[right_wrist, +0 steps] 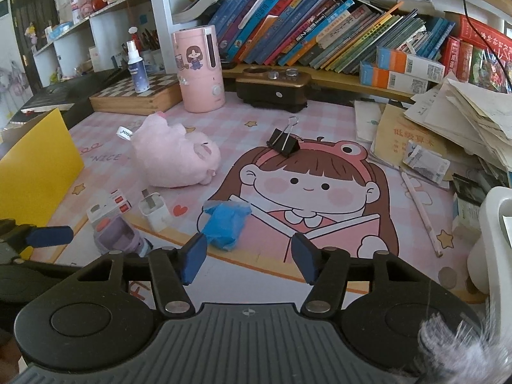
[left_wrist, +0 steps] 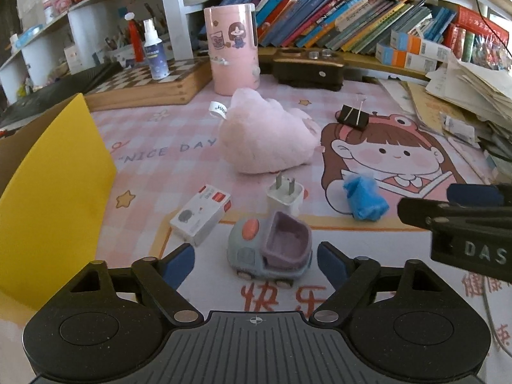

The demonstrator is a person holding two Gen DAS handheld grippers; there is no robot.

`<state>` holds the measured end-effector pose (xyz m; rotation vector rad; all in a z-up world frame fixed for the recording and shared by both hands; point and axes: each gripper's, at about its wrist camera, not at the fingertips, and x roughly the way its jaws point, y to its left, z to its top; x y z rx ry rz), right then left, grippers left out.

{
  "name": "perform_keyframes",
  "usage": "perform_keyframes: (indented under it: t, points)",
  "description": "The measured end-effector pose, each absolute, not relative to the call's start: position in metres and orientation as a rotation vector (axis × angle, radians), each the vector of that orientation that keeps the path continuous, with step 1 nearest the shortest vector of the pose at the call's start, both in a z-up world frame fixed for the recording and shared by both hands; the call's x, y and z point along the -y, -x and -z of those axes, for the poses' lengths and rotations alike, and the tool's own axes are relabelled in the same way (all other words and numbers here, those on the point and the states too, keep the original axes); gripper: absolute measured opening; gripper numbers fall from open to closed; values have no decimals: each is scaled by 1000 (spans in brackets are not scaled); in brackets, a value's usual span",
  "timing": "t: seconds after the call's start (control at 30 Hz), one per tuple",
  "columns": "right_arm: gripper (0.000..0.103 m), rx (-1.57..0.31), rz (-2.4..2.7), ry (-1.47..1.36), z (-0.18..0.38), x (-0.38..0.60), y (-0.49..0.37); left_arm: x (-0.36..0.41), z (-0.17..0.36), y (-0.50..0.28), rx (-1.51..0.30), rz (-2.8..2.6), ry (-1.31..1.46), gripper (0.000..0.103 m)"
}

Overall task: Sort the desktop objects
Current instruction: 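Grasp the grey toy car with the left tool while the right tool grasps the blue item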

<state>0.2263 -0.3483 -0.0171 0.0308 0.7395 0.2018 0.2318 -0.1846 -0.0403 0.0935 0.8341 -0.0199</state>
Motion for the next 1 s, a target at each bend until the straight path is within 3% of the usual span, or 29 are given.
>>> perform_keyframes:
  t: [0.27,1.0]
  points:
    - [57,-757,-200,-30,20,350,-234,190,52,-245,-870,71,-103,64]
    - [57,-808,-277,18,46,323,-276,160,29,-209,-832,11,3,63]
